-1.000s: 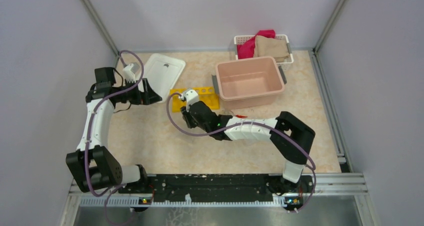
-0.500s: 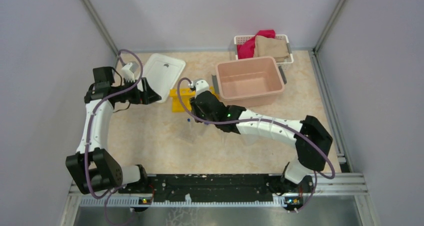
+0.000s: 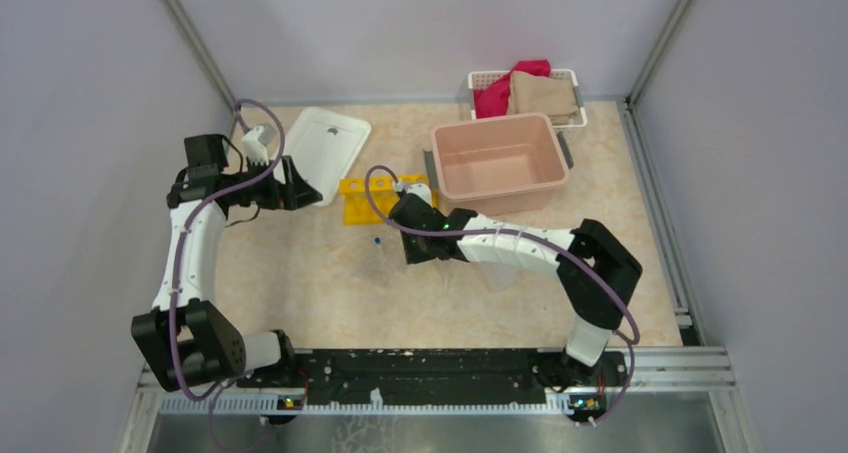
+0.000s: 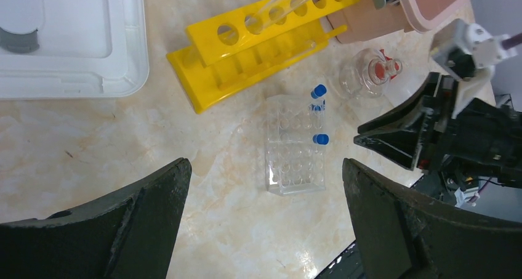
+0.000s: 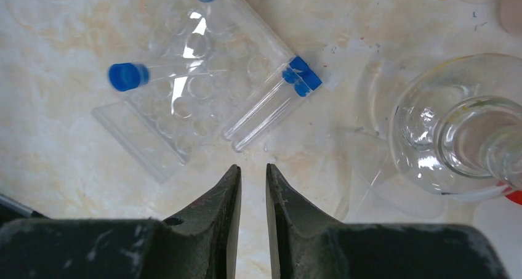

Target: Organize the chemistry lab equipment

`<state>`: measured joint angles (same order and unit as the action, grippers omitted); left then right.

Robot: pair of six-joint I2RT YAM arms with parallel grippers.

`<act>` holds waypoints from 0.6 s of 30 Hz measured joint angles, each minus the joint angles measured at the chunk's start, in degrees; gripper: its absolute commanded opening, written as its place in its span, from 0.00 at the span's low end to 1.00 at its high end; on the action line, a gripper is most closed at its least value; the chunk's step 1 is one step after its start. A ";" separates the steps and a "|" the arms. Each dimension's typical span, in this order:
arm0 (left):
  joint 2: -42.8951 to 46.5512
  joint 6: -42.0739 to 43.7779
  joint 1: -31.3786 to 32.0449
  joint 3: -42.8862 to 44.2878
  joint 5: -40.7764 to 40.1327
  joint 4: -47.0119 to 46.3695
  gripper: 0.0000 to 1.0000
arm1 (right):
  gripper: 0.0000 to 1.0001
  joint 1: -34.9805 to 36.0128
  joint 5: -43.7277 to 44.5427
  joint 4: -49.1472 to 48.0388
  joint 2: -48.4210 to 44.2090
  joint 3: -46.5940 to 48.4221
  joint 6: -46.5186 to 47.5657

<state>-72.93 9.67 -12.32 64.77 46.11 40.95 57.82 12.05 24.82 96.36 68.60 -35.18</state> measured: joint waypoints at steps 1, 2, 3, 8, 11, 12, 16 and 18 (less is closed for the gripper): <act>0.00 0.02 0.00 0.02 0.00 0.17 0.99 | 0.22 -0.24 -0.26 -0.02 1.29 0.00 -0.44; 0.00 0.02 -0.02 0.02 -0.02 0.31 0.99 | 0.23 -0.39 -0.35 -0.09 2.23 0.00 -0.74; 0.02 0.02 -0.04 0.04 -0.02 0.42 0.99 | 0.24 -0.59 -0.42 -0.22 3.13 0.00 -1.11; 0.11 0.02 -0.07 0.59 -0.02 1.22 0.99 | 0.26 -1.90 -0.35 -1.73 6.99 0.00 -3.04; 0.11 0.02 -0.07 1.22 -0.02 1.36 0.99 | 0.26 -2.75 0.00 -2.99 8.37 0.00 -4.13; 0.13 0.02 -0.07 1.36 -0.02 1.33 0.99 | 0.26 -2.95 0.07 -3.30 8.76 0.00 -4.46; 0.13 0.02 -0.13 1.99 -0.02 1.49 0.99 | 0.25 -3.58 0.57 -5.05 10.73 0.04 -5.53; 0.13 0.02 -0.22 2.10 0.00 1.49 0.99 | 0.25 -3.63 0.81 -5.75 11.54 0.07 -5.92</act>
<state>-72.79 9.69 -12.53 66.87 46.11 42.44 54.19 12.86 19.07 107.90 68.66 -41.10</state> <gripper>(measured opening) 0.989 0.254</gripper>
